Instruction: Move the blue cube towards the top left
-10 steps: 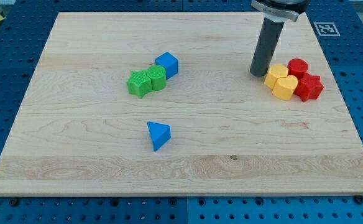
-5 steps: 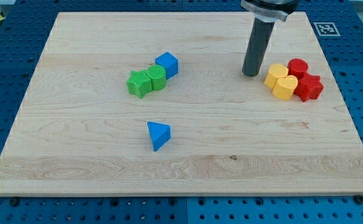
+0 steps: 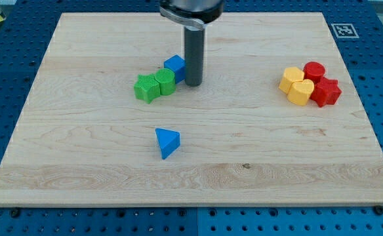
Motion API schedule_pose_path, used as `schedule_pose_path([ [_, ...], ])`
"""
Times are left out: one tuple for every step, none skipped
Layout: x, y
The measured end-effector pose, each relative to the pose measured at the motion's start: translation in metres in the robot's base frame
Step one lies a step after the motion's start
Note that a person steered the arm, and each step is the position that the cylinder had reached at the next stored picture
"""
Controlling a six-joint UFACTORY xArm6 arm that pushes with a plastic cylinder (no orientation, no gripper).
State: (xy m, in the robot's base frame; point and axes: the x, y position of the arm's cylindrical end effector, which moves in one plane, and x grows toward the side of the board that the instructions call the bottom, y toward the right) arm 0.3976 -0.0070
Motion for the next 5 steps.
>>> schedule_pose_path([
  [-0.001,0.0],
  [-0.001,-0.004],
  [-0.007,-0.022],
  [-0.008,-0.029],
  [-0.02,-0.055],
])
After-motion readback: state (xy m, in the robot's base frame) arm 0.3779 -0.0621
